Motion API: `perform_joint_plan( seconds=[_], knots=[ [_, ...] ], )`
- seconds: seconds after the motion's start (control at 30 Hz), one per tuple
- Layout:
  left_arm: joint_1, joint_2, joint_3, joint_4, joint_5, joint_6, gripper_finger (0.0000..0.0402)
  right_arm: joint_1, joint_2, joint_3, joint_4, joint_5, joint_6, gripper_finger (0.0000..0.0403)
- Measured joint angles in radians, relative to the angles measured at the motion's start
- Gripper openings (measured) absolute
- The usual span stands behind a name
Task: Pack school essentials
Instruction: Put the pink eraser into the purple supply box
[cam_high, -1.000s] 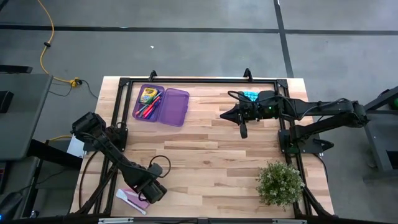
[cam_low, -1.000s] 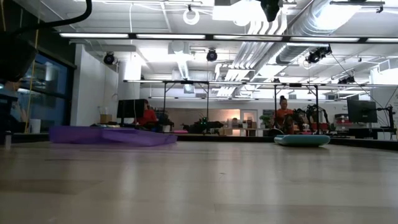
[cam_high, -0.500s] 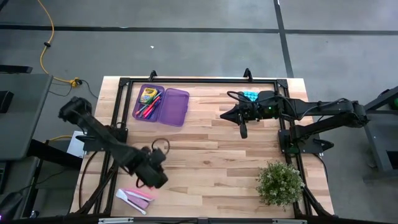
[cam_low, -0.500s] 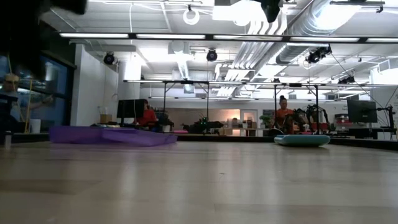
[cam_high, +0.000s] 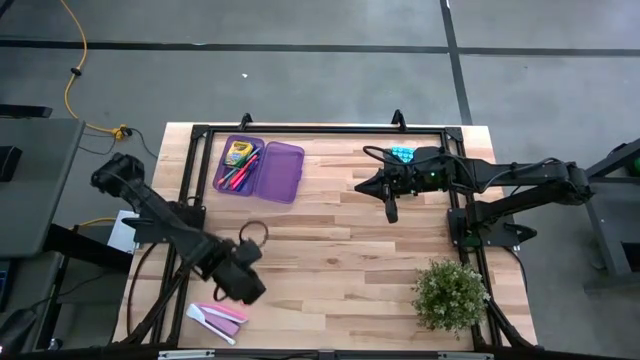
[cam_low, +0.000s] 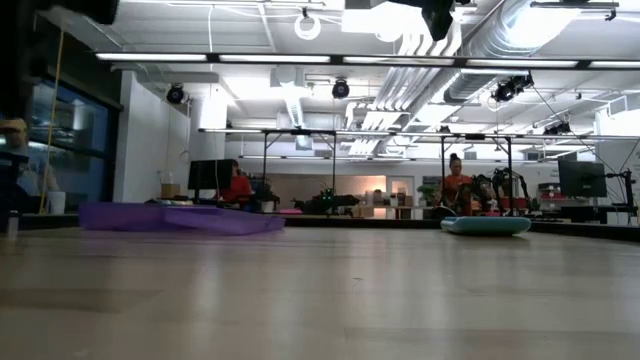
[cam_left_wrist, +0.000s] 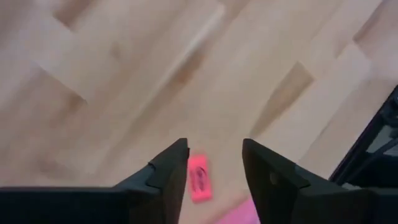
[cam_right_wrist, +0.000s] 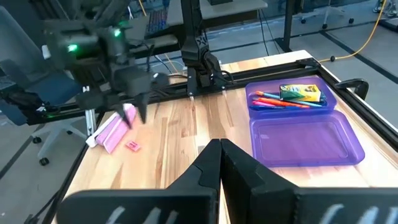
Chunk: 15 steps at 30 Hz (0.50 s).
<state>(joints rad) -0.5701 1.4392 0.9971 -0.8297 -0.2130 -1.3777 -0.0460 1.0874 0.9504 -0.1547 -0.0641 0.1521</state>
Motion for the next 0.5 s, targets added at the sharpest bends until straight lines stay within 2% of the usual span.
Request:
perform_joint_plan(
  seconds=[0.13,0.27,0.4,0.5],
  knots=[
    [-0.061,0.099,0.0,0.078,0.034,-0.099,0.017,0.0,0.0,0.0,0.0,0.0,0.0,0.0],
    [-0.082,0.198,0.001,0.102,0.119,-0.136,0.0193,0.0,0.0,0.0,-0.001,0.0,-0.003,0.0],
    [-0.082,0.282,0.0,0.096,0.225,-0.173,0.0205,0.0,0.0,0.0,-0.003,0.0,-0.002,0.0],
    [-0.082,0.324,0.0,0.111,0.251,-0.207,0.0208,0.0,0.0,0.0,-0.003,0.0,0.0,0.0]
  ],
)
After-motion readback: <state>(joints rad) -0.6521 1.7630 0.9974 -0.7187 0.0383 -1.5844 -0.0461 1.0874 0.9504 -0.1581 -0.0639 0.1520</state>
